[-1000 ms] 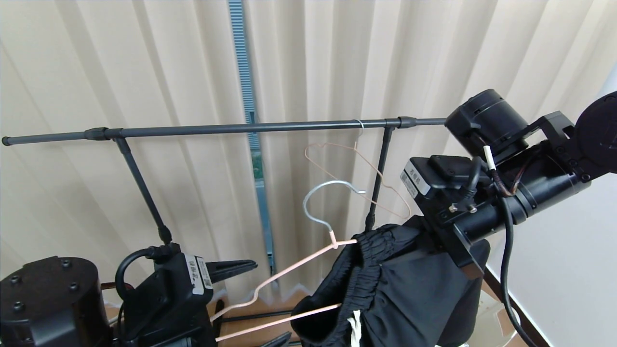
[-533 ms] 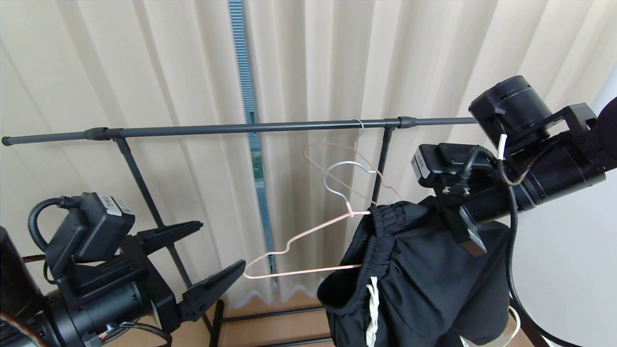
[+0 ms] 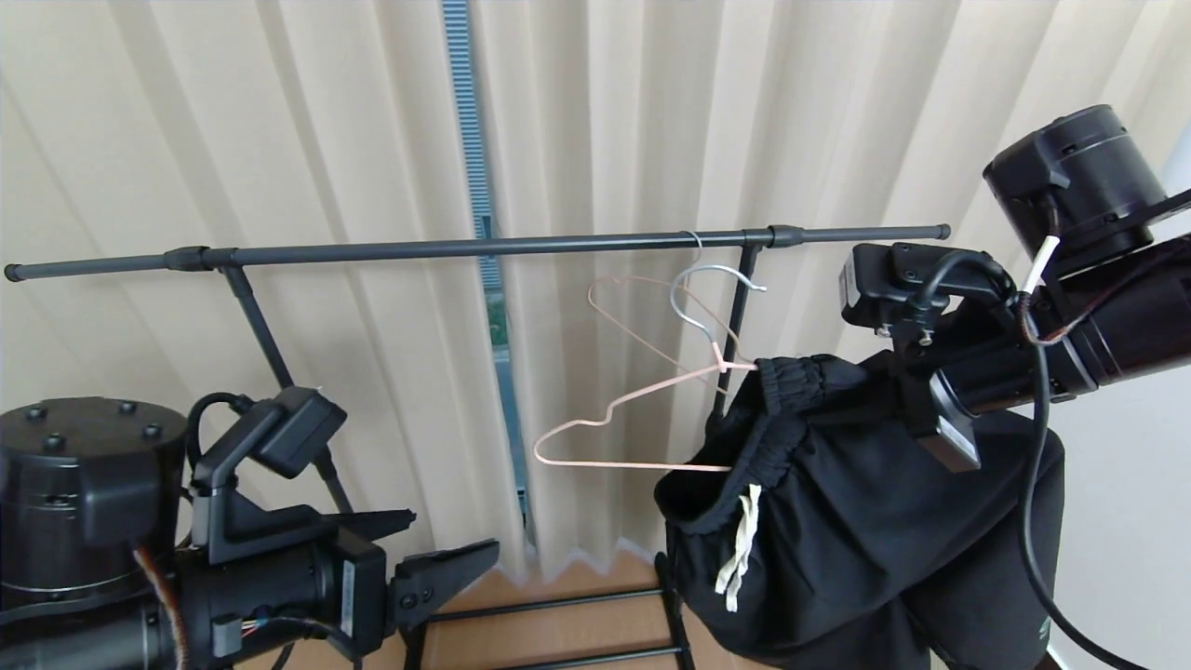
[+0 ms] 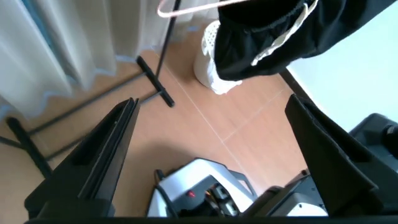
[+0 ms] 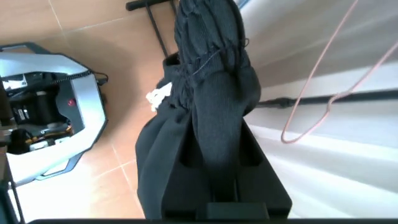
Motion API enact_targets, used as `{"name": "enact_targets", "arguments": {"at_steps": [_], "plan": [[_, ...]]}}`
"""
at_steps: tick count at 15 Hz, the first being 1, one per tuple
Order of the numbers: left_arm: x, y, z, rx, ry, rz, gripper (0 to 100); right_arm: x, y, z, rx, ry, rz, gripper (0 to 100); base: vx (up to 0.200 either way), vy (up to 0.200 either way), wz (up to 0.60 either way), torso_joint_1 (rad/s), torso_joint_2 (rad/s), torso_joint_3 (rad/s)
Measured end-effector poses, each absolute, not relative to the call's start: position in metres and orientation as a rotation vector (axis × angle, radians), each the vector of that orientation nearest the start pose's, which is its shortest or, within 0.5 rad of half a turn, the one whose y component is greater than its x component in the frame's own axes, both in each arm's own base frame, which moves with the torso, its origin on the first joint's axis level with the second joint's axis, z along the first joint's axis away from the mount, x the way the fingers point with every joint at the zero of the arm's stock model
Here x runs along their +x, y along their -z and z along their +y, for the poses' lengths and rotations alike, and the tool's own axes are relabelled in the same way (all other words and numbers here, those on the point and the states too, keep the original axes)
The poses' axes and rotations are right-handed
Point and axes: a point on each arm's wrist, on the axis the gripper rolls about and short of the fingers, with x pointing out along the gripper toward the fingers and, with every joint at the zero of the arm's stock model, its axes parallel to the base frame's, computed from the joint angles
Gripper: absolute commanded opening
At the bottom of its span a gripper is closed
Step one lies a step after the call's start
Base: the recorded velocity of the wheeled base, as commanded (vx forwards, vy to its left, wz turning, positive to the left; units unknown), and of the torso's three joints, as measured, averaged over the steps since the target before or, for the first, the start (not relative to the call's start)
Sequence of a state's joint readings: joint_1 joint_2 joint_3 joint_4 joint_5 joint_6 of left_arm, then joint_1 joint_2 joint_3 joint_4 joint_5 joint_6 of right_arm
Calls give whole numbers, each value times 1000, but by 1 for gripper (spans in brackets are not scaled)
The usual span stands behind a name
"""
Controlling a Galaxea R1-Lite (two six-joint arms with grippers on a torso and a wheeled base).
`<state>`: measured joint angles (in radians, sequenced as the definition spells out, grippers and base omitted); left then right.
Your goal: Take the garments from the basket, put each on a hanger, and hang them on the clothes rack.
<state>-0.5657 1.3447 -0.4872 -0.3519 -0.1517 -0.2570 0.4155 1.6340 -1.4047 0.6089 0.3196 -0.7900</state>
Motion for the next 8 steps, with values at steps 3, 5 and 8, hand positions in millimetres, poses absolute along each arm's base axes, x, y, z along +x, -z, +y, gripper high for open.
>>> {"name": "enact_targets", "arguments": {"at_steps": [3,5,8], "plan": [[175,-147,-133,-176,605,693,100,246,-245,113,-751,-938,411,0,0,0,0,0,0,0],[182,-136,-152,-179,609,758,100,241,-227,110,-753,-909,338,0,0,0,0,0,0,0],[199,-122,-178,-189,600,820,100,229,-209,104,-754,-884,268,0,0,0,0,0,0,0]]}}
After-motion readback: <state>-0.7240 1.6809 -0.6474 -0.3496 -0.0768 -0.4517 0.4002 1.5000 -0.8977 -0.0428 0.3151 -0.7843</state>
